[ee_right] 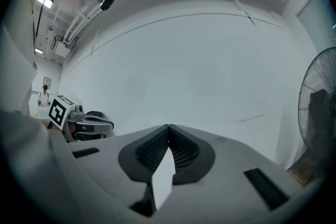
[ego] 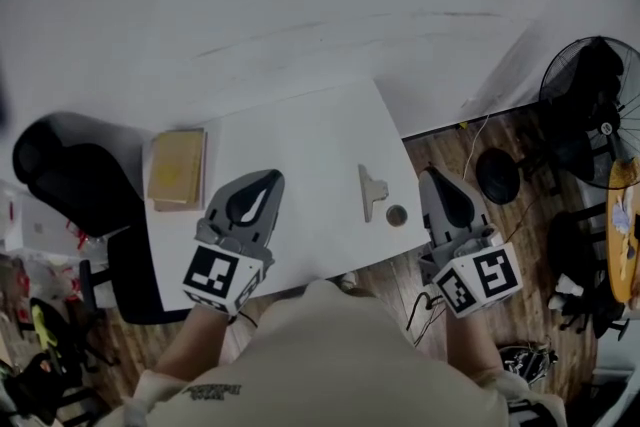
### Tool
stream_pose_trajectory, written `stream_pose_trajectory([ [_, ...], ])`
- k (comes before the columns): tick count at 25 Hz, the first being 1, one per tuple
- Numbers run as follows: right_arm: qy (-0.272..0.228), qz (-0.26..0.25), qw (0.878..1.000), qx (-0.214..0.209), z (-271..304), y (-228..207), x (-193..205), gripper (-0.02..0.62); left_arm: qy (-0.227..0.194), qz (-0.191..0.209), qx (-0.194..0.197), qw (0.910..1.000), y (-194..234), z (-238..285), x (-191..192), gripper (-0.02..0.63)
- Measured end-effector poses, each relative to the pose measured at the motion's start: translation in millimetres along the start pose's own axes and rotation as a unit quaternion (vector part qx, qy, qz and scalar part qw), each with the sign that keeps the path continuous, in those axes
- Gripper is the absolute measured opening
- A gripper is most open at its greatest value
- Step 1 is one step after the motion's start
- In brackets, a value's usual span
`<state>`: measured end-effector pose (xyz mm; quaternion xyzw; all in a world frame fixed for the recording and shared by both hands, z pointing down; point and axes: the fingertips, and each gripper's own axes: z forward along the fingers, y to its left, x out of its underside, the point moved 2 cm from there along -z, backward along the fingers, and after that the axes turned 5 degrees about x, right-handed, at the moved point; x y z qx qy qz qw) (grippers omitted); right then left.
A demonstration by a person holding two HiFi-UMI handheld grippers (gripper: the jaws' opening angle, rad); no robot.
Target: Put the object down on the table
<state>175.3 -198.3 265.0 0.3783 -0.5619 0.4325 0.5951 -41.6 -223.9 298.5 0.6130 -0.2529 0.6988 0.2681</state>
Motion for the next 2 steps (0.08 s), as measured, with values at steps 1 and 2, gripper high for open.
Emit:
stream_pose_trajectory([
  [1, 0.000, -0.002, 1.000, 0.000, 1.3, 0.7, -0.6, 0.023, -0.002, 0.002, 0.001, 1.0000, 1.3, -0.4, -0.8, 0.025],
  [2, 0.000, -0.004, 1.000, -0.001, 2.7, 1.4, -1.1, 0.023, -0.003, 0.005, 0.002, 1.0000, 2.7, -0.7, -1.5, 0.025],
])
